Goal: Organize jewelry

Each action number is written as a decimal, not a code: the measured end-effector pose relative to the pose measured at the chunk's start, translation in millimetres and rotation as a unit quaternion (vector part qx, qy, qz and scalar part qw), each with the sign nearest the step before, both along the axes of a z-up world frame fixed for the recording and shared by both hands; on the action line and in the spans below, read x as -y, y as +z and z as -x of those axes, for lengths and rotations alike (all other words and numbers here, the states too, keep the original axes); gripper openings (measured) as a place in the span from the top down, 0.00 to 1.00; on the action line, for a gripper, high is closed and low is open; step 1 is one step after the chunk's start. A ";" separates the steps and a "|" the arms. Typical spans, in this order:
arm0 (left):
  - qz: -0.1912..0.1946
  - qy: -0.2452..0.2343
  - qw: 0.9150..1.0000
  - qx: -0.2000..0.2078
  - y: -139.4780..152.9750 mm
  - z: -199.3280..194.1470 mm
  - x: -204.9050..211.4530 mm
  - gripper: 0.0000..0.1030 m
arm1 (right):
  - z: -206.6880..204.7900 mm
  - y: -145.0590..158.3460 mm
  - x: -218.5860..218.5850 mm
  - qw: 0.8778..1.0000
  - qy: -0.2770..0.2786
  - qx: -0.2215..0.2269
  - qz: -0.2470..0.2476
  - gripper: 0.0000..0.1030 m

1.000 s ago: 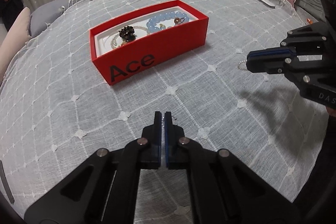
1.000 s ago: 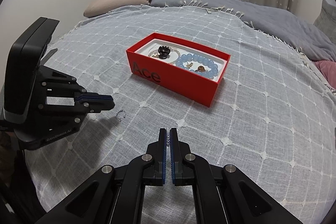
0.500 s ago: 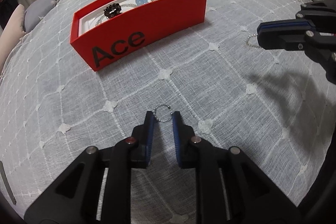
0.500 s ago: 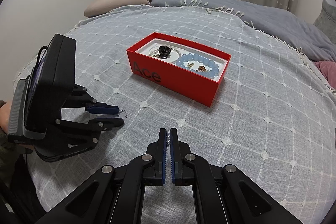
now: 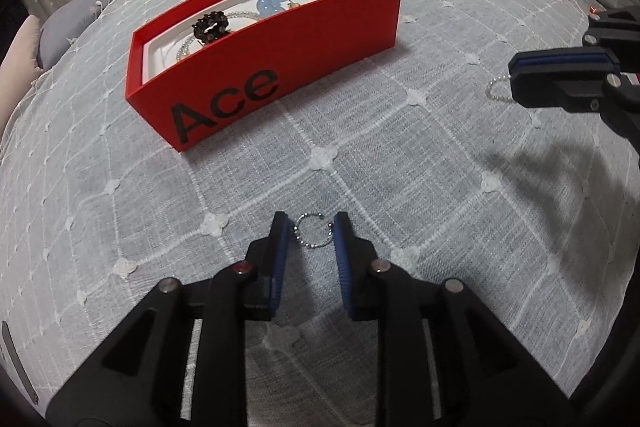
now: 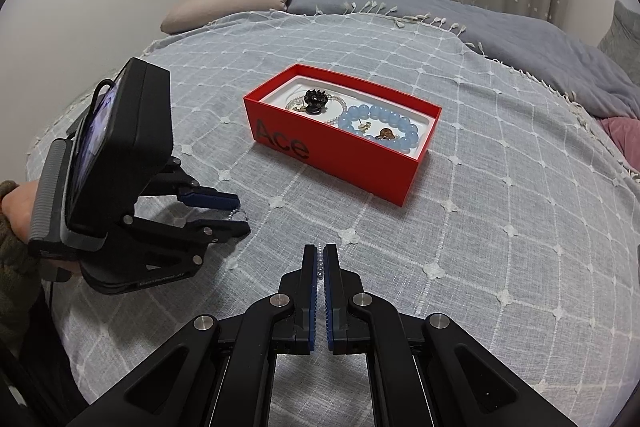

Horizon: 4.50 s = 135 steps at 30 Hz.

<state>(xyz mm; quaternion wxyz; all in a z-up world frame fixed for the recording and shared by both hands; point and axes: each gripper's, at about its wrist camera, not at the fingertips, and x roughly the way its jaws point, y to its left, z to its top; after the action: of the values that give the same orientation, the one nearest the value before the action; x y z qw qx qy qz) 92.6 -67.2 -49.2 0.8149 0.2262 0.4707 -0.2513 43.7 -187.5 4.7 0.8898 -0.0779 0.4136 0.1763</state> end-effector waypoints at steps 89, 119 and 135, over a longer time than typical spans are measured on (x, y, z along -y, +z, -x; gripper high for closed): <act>-0.007 -0.035 0.999 0.015 4.7 17.1 2.8 0.80 | 3.9 8.0 2.0 1.000 -0.001 0.010 -0.008 0.97; 0.012 -0.054 0.998 -0.014 6.0 13.3 0.1 0.49 | -2.7 15.6 7.5 1.000 -0.004 0.014 -0.017 0.97; 0.020 -0.038 0.998 -0.038 -0.6 -1.0 -3.7 0.73 | -1.2 17.2 7.9 1.000 -0.006 0.017 -0.021 0.97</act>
<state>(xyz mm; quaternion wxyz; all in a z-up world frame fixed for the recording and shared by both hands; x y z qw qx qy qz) 93.6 -63.5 -49.9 0.7905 0.2180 0.4873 -0.3002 44.9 -195.4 21.9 0.8989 -0.0598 0.3955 0.1787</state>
